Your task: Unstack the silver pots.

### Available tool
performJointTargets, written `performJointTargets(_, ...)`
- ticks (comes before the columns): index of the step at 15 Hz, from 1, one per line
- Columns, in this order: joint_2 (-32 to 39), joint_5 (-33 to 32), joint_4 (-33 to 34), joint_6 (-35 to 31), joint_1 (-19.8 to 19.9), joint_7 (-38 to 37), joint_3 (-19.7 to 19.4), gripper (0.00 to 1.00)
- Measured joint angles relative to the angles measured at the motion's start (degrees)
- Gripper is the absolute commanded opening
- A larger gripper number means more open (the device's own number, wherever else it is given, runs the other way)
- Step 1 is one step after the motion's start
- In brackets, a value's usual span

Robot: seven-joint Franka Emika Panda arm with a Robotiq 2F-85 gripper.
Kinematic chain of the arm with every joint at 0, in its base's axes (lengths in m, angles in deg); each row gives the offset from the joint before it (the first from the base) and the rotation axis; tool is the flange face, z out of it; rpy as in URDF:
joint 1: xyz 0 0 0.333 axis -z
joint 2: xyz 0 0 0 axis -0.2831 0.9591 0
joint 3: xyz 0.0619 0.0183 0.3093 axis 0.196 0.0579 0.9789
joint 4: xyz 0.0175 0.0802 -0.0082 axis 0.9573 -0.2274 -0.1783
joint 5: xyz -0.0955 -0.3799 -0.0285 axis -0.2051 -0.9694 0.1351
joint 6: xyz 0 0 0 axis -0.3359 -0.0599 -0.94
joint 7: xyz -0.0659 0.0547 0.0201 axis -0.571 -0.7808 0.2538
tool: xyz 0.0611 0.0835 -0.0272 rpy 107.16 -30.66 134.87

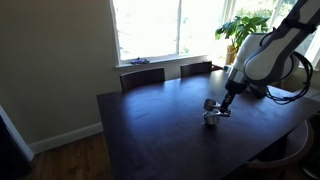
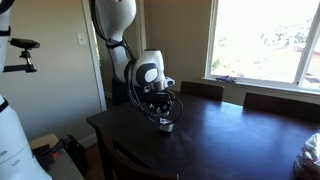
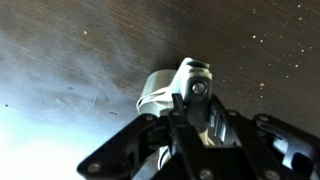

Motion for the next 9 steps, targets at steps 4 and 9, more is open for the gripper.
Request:
performJointTargets(4, -1.0, 0.4, 0.0, -0.3, 0.0, 0.0, 0.5, 0.12)
performJointTargets(9, -2.9, 0.7, -0.7, -0.7, 0.0, 0.0, 0.7, 0.12)
